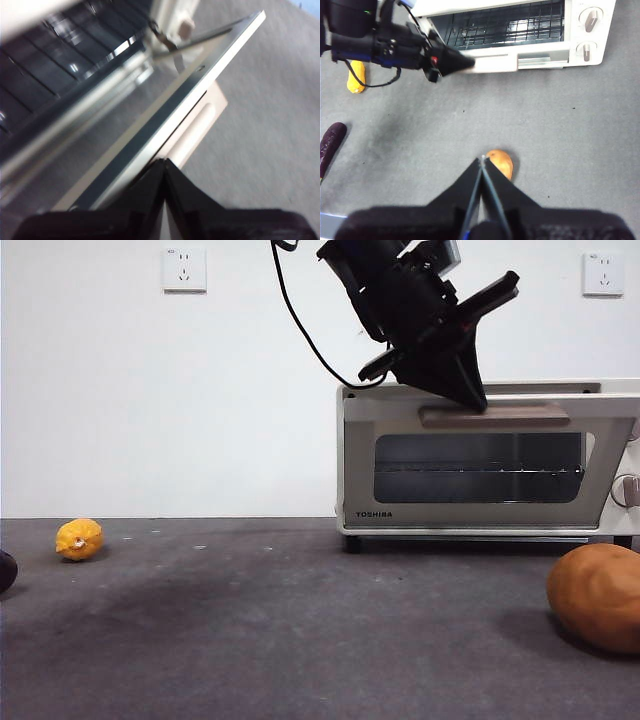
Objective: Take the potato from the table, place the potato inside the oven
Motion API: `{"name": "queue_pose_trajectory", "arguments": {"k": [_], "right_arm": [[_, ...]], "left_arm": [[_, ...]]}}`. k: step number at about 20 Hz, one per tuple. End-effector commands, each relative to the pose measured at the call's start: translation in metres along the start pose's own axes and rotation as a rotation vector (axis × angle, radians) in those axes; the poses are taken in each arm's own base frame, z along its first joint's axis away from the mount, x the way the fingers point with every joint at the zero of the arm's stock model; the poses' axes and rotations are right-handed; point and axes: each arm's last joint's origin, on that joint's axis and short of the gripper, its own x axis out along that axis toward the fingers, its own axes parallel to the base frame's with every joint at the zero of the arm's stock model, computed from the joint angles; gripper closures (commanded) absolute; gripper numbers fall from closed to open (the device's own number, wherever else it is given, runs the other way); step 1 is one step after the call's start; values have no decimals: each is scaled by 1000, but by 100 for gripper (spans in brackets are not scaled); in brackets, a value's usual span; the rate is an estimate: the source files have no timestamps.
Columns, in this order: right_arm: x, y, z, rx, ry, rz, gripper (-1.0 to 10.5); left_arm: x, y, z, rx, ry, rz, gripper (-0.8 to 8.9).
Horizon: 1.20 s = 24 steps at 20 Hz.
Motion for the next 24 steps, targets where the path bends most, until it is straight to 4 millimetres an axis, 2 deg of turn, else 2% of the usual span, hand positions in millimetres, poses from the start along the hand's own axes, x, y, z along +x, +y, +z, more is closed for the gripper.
{"name": "queue_pose_trajectory", "arguments": {"k": [1,7,11,18,24], "right_arm": [[-10,3,-5,-16,-43,4,946],[-28,8,-20,-8,-101,-5,946],[-30,8,-25,-5,-88,-6,946],[-31,8,-26,-6,-91,-5,946],[-31,8,-26,-6,-91,-5,946]], "left_arm": [[30,18,-26,-41,141,80,819],[29,15,-33,-102,210,84,819],[30,9,-38,-119,258,82,819],[35,-13,-44,-88,299,83,820],[36,-17,-48,-79,332,79,820]]}}
